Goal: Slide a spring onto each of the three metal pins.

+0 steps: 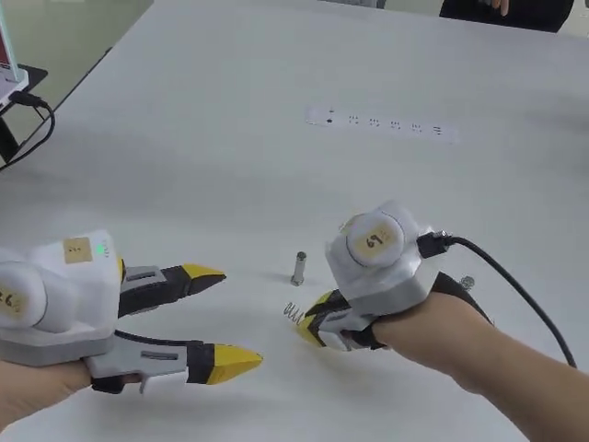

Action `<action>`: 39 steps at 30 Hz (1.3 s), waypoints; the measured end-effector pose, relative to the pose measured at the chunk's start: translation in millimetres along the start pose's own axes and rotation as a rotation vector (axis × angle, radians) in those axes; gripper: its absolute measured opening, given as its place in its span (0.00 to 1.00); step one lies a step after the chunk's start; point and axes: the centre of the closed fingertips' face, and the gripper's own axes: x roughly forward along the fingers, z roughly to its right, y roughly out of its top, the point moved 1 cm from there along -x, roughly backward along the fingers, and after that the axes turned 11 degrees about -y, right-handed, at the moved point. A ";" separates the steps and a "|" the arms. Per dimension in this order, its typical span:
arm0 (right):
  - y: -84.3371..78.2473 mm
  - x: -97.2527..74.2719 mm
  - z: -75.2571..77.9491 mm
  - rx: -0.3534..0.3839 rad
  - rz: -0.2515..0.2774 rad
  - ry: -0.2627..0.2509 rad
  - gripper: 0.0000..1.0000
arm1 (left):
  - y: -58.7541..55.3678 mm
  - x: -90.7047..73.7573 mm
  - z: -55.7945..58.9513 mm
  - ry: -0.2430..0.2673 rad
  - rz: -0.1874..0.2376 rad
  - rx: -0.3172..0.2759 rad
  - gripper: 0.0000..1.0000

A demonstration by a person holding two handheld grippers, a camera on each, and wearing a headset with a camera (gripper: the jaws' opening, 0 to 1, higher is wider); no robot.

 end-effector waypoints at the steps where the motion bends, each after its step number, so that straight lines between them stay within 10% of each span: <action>1: -0.3 -0.9 1.1 -0.005 -0.001 -0.002 0.08 | 0.0 0.5 -0.1 0.000 -0.001 0.002 0.58; 39: 4.6 -44.3 2.1 -0.385 0.143 0.078 0.08 | 16.0 27.0 6.8 -0.105 0.002 0.065 0.37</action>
